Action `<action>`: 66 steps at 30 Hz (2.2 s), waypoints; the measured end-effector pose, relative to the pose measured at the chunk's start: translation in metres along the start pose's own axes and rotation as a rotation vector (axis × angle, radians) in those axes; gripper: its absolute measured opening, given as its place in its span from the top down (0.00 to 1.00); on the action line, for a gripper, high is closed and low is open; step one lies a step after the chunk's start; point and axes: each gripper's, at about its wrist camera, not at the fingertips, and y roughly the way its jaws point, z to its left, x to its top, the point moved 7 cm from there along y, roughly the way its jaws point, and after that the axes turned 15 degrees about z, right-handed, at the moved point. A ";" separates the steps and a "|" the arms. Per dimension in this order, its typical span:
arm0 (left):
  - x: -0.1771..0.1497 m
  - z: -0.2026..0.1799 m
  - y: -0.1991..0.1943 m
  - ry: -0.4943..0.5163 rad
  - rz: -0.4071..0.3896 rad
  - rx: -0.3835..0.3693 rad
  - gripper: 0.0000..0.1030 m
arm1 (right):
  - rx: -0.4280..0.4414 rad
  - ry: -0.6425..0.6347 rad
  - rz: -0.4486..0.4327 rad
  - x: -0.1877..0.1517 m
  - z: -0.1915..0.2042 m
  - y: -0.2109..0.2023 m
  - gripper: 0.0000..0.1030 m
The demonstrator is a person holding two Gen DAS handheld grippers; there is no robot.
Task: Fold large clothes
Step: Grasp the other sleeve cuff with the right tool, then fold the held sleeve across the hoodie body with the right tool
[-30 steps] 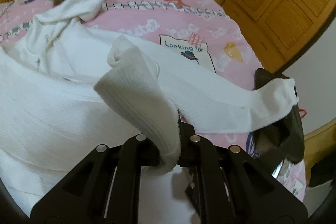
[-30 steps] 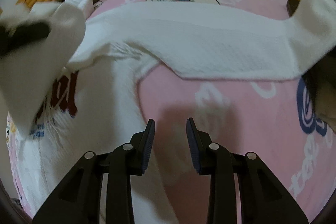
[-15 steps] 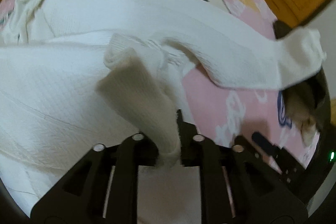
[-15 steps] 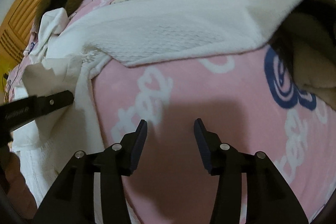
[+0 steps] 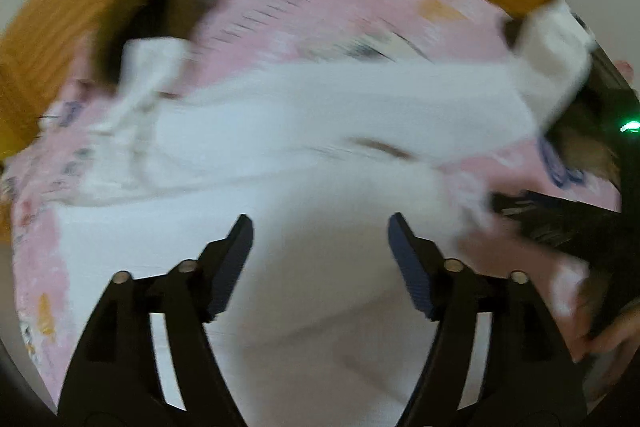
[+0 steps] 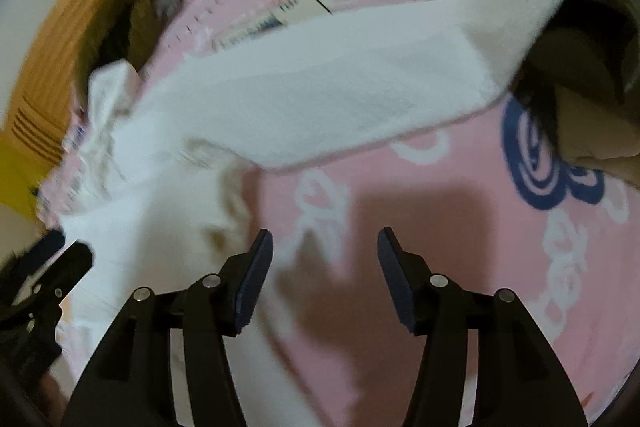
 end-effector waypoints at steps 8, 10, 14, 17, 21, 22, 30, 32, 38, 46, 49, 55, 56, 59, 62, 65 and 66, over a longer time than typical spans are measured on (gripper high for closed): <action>-0.017 0.183 0.069 -0.244 0.237 0.062 0.16 | 0.030 -0.101 0.041 0.016 0.068 0.023 0.41; -0.023 0.211 0.100 -0.326 0.308 0.044 0.16 | -0.044 -0.134 0.056 0.016 0.074 0.039 0.41; -0.036 0.228 0.147 -0.382 0.404 0.013 0.16 | -0.115 -0.153 0.122 0.008 0.069 0.075 0.42; -0.043 0.227 0.167 -0.382 0.429 0.000 0.14 | -0.134 -0.195 0.119 0.005 0.065 0.080 0.41; -0.051 0.235 0.175 -0.451 0.427 -0.033 0.06 | -0.139 -0.159 0.044 0.015 0.049 0.041 0.41; -0.052 0.237 0.177 -0.471 0.432 -0.059 0.05 | -0.141 -0.138 0.014 0.020 0.041 0.028 0.41; -0.043 0.240 0.185 -0.479 0.517 -0.059 0.05 | -0.144 0.225 -0.370 0.109 -0.094 -0.161 0.31; -0.042 0.240 0.189 -0.491 0.532 -0.060 0.05 | -0.112 0.324 -0.389 0.125 -0.127 -0.182 0.31; -0.042 0.236 0.198 -0.488 0.548 -0.044 0.05 | -0.050 0.489 -0.306 0.155 -0.190 -0.176 0.38; -0.040 0.230 0.210 -0.484 0.546 -0.030 0.04 | 0.025 0.539 -0.240 0.168 -0.214 -0.133 0.55; -0.040 0.229 0.210 -0.486 0.548 -0.029 0.04 | 0.027 0.518 -0.253 0.172 -0.218 -0.134 0.74; -0.044 0.225 0.212 -0.484 0.535 -0.030 0.04 | -0.031 0.417 -0.302 0.179 -0.194 -0.153 0.90; -0.044 0.224 0.210 -0.484 0.533 -0.031 0.04 | -0.055 0.380 -0.310 0.180 -0.184 -0.157 0.90; -0.049 0.227 0.210 -0.483 0.524 -0.029 0.04 | -0.089 0.289 -0.338 0.180 -0.146 -0.170 0.90; -0.050 0.226 0.208 -0.487 0.526 -0.032 0.05 | -0.082 0.213 -0.370 0.178 -0.104 -0.181 0.90; -0.052 0.229 0.202 -0.505 0.538 -0.037 0.05 | -0.043 0.120 -0.395 0.175 -0.045 -0.189 0.90; -0.052 0.230 0.200 -0.510 0.545 -0.033 0.05 | -0.031 0.089 -0.404 0.174 -0.026 -0.191 0.90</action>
